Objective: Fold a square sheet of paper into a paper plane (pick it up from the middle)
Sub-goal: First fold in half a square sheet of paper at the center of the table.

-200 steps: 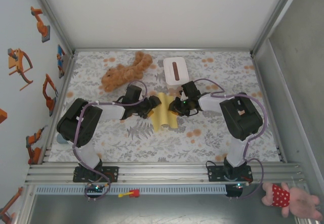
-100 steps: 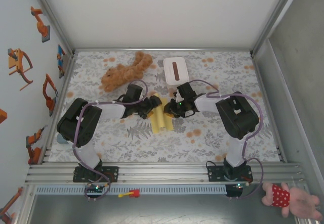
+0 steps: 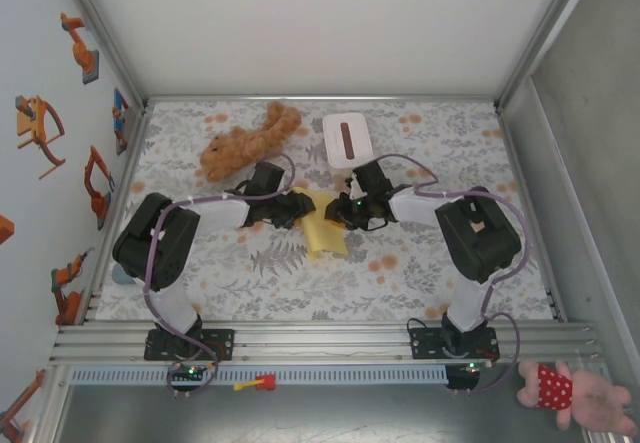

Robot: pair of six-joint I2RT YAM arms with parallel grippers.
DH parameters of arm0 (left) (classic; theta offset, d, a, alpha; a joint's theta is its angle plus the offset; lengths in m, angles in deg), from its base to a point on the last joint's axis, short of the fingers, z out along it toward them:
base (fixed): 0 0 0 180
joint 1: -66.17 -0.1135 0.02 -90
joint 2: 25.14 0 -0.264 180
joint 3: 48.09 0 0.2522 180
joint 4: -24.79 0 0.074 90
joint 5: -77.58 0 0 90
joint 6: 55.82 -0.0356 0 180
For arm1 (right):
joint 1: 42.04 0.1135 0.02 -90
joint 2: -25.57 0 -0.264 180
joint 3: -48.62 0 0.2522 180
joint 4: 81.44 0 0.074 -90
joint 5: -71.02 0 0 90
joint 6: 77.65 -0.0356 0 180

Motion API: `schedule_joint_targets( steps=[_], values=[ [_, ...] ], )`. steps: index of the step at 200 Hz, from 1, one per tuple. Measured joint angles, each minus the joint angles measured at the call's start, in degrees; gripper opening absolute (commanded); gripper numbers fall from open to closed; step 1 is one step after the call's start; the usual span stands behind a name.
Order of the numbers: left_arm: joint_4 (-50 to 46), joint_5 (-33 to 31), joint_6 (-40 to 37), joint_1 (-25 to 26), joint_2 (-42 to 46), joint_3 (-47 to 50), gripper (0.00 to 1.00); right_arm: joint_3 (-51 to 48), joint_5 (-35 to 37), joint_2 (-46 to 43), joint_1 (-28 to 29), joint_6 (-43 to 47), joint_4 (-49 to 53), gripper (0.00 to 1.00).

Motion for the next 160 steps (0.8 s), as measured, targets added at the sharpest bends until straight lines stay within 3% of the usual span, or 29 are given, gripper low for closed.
schedule_joint_targets(
  steps=[47, 102, 160],
  values=[
    [-1.5, 1.3, -3.2, -1.3, 7.4, 0.0, 0.27, -4.2, 0.5, -11.3, -6.4, 1.8, -1.5, 0.46],
    [5.2, 11.3, -2.9, -4.3, 12.1, -0.5, 0.24, -6.6, -8.1, -14.7, -9.9, 1.6, -10.2, 0.76],
    [15.1, 20.2, 2.7, -5.4, 12.1, -0.5, 0.23, -10.8, -18.3, -10.8, -9.9, -10.1, -31.4, 0.79]
  ],
)
